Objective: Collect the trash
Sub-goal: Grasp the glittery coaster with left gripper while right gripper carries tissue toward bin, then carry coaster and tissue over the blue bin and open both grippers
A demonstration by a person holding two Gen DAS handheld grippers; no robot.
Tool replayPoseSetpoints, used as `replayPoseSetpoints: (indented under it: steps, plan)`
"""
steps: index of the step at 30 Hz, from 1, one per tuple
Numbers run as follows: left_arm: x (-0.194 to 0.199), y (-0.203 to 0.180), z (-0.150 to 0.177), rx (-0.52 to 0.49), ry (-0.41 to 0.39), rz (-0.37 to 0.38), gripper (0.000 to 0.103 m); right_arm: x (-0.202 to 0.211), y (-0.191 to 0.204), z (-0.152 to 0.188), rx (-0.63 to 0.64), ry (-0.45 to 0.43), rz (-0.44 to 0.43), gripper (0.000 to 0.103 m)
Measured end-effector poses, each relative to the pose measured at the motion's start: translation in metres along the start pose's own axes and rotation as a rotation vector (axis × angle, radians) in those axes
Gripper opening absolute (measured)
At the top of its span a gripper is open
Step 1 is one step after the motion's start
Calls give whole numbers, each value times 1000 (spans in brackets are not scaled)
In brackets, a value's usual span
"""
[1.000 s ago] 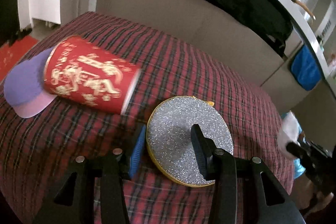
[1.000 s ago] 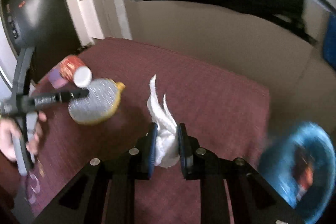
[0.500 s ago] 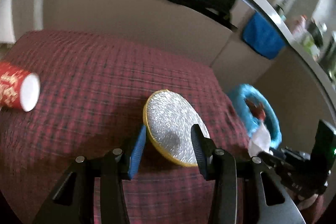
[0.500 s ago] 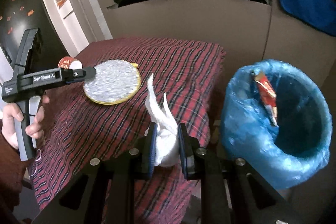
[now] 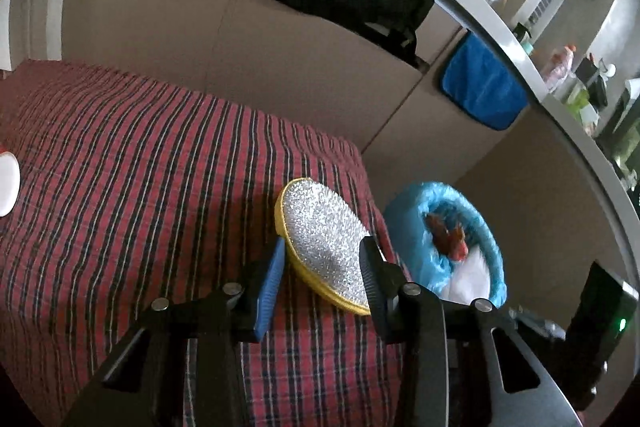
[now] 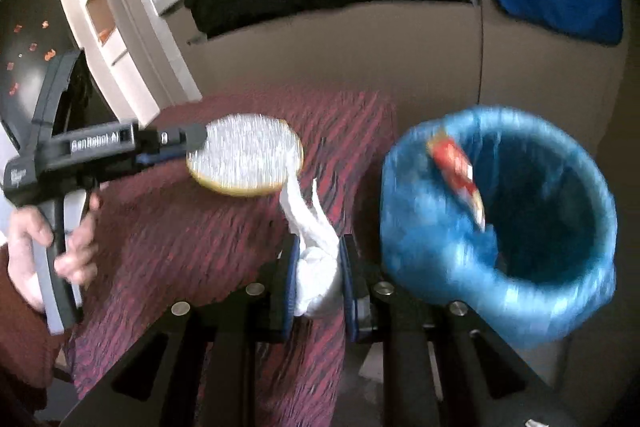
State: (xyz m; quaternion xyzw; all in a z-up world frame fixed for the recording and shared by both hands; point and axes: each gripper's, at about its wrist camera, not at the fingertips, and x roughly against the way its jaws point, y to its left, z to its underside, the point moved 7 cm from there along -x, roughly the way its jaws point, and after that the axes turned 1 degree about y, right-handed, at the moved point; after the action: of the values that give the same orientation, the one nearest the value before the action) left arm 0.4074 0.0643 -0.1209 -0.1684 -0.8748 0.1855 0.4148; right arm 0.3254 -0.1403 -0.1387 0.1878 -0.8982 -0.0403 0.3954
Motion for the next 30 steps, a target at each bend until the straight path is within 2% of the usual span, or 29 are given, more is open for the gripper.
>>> replayPoseSetpoints:
  steps: [3,6,10,14,15,17,18,22,26,30]
  plan:
    - [-6,1,0,10,18,5,39,-10,-1,-33,-21,-62,-12,18]
    - [-13,3,0,28,40,38,39,-42,6,-54,-68,-21,-122,18]
    - [-19,0,-3,50,40,94,39,-79,15,-45,-80,82,-148,18]
    - [-28,-12,-7,31,40,133,39,-83,13,-35,-101,77,-169,18]
    - [-34,-16,-7,30,63,142,38,-83,11,-35,-111,78,-179,18]
    - [-44,-21,-3,29,96,151,27,-83,7,-33,-123,81,-195,18]
    - [-49,-23,-1,24,101,133,16,-83,7,-33,-120,81,-196,18]
    - [-36,-31,-4,4,31,94,15,-76,9,-32,-94,72,-174,18]
    - [1,-43,-8,-95,-95,-34,14,-55,12,-33,-43,39,-130,18]
    - [29,-64,-5,-169,-186,-130,14,-23,4,-40,-48,-25,-98,18]
